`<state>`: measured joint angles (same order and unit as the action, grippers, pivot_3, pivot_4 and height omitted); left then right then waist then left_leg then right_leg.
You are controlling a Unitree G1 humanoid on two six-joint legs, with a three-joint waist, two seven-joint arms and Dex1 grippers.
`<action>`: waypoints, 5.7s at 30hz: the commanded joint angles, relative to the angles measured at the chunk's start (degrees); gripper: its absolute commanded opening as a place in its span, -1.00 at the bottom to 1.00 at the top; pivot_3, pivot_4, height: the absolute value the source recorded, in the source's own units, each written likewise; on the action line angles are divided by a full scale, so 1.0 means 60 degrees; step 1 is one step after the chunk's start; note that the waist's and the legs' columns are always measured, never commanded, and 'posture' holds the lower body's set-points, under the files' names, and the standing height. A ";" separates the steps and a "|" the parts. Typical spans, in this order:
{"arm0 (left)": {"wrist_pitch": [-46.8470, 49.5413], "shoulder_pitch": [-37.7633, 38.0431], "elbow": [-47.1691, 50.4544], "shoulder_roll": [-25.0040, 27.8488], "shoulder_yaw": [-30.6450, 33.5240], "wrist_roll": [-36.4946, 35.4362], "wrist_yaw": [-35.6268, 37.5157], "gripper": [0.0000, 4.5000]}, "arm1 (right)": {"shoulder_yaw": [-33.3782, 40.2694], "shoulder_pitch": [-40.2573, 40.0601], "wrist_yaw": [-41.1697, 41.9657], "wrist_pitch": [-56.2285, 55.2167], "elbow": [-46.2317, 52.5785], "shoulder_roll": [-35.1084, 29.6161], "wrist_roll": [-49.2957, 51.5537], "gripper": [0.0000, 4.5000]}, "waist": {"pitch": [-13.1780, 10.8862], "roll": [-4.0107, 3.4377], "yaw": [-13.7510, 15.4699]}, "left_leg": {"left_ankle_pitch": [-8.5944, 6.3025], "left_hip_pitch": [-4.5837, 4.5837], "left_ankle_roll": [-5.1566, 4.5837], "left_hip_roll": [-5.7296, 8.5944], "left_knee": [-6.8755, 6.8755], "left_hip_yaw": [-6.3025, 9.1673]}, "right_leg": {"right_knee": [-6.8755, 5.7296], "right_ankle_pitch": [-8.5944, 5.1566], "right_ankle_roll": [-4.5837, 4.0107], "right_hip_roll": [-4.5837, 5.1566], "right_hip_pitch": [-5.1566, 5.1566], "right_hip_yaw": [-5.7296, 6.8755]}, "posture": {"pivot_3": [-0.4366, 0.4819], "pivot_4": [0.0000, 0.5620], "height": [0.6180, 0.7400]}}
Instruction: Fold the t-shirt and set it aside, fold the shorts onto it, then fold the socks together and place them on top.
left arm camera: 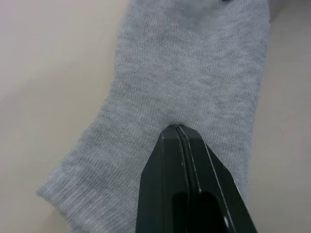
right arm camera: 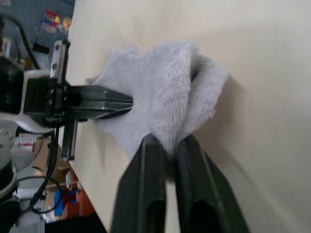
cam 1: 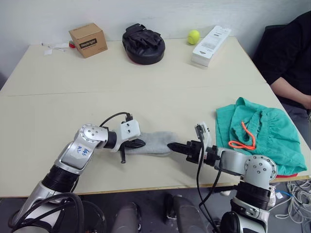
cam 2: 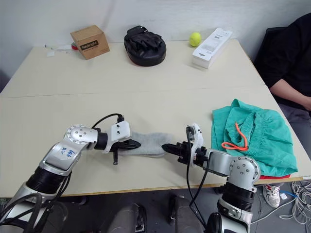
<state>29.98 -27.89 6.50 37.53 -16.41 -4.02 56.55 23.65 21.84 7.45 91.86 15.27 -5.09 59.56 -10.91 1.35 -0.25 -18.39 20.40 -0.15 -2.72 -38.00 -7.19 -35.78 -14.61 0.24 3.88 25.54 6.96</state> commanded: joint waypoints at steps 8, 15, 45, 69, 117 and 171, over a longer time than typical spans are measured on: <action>0.0153 0.0295 -0.0037 0.0086 0.0210 0.0151 -0.0425 -1.00 | -0.1479 0.0870 0.1765 -0.1454 0.0104 -0.1335 -0.0109 -1.00 | -0.0001 -0.0001 -0.0005 | -0.0001 0.0000 -0.0001 -0.0003 0.0006 0.0000 | 0.0010 -0.0010 0.0022 -0.0003 0.0001 0.0000 | -0.05 -0.47 1.00; 0.0083 0.0407 -0.0079 0.0216 0.0438 0.0169 -0.0555 -1.00 | -0.3165 0.2001 0.2616 -0.2418 -0.0718 -0.1380 -0.0904 -1.00 | -0.0001 -0.0001 -0.0039 | -0.0001 0.0005 0.0000 -0.0007 0.0015 -0.0002 | 0.0019 0.0003 0.0003 -0.0005 0.0010 0.0001 | -0.05 -0.47 1.00; 0.1195 0.1370 0.0462 0.0116 0.2090 -0.0828 -0.1635 -1.00 | -0.7096 0.3823 0.5752 -0.5974 -0.3279 -0.0610 -0.4698 -0.49 | -0.0002 -0.0002 -0.0276 | 0.0003 0.0000 0.0023 -0.0012 0.0065 -0.0004 | 0.0024 0.0016 -0.0022 -0.0003 0.0032 0.0009 | -0.05 -0.47 1.00; 0.2735 0.1310 0.2239 0.1548 0.4455 -0.3320 -0.1450 -1.00 | -0.8157 0.3574 0.7576 -0.8211 -0.3160 -0.0600 -0.6208 0.42 | -0.0005 0.0006 -0.0249 | 0.0039 0.0129 0.0082 0.0007 0.0065 -0.0017 | 0.0008 0.0020 -0.0029 0.0020 0.0172 0.0017 | -0.05 -0.47 1.00; 0.1048 0.2712 0.1709 0.1544 0.2295 -0.1460 -0.2043 -1.00 | -0.9222 0.4009 0.6785 -1.3265 -0.6031 -0.0852 -1.0550 -1.00 | -0.0003 0.0017 -0.0297 | 0.0072 0.0092 0.0109 0.0005 0.0043 -0.0034 | -0.0042 0.0026 -0.0058 0.0027 0.0160 0.0014 | -0.05 -0.47 1.00; 0.1094 0.2867 0.1700 0.1059 0.2783 -0.1754 -0.2341 -0.92 | -0.5688 0.4299 0.6474 -0.5925 -0.6534 0.1047 -0.6397 -1.00 | 0.0026 0.0018 -0.0450 | 0.0062 -0.0045 0.0107 0.0008 0.0133 -0.0033 | -0.0015 0.0026 -0.0069 0.0032 0.0041 0.0002 | -0.05 -0.47 1.00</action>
<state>35.15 -10.43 17.46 44.69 -0.16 -13.53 42.54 -10.78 48.60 46.61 55.24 -25.20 1.72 20.50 -10.75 1.45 -2.95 -18.01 20.14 0.48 -2.67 -37.19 -7.39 -35.87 -14.45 -0.17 4.07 25.79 6.97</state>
